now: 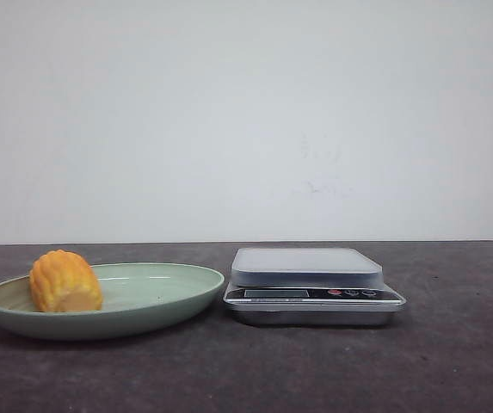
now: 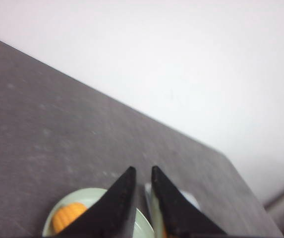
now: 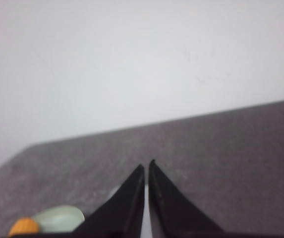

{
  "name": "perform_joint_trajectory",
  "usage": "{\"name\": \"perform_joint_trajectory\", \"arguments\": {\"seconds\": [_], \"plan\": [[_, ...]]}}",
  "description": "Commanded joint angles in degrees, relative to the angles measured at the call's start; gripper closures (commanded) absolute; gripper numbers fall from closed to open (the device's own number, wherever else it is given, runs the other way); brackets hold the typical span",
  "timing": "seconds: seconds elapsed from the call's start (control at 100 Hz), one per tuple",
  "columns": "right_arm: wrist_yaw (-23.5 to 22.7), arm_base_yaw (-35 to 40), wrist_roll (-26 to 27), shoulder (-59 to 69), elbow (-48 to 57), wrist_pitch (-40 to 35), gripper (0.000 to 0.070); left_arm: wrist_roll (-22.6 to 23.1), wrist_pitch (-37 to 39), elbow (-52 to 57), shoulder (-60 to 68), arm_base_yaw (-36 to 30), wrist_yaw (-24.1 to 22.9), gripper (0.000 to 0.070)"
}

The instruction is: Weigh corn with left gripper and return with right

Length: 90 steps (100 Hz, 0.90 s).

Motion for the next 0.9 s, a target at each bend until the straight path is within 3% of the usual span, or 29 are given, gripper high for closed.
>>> {"name": "perform_joint_trajectory", "arguments": {"seconds": [0.0,0.17,0.37,0.41,0.45,0.54,0.6,0.64,0.89], "plan": [[-0.1,0.1,-5.7,3.9,7.1,-3.3,0.0695,6.5,-3.8,7.9,4.5,0.0,1.3,0.0686],[0.0,0.1,-13.3,14.2,22.4,-12.9,0.0694,12.6,-8.8,23.2,14.4,0.0,2.1,0.0687],[-2.7,0.1,-13.7,20.0,28.1,-14.3,0.0681,12.9,-8.9,30.7,19.5,0.0,2.4,0.0654],[-4.0,0.1,-13.7,20.2,28.1,-14.4,0.062,12.9,-8.9,30.8,19.5,0.0,3.2,0.06],[-5.1,0.1,-13.7,20.3,28.1,-14.9,0.0506,12.9,-9.4,30.8,19.5,0.0,3.8,0.0521],[-6.0,0.2,-13.7,20.3,28.1,-16.0,0.0189,12.9,-12.1,30.8,19.5,0.0,4.8,0.0259],[-6.0,0.2,-13.4,20.3,28.1,-16.3,0.0062,12.9,-14.7,30.8,19.5,0.0,4.8,0.0126],[-6.0,0.2,-13.2,20.3,28.1,-16.5,0.0044,12.9,-16.5,30.8,19.5,0.0,4.7,0.0089],[-8.0,0.2,-11.6,20.3,28.1,-18.3,0.0045,14.6,-26.0,30.6,20.3,-0.2,3.9,0.0092]]}}
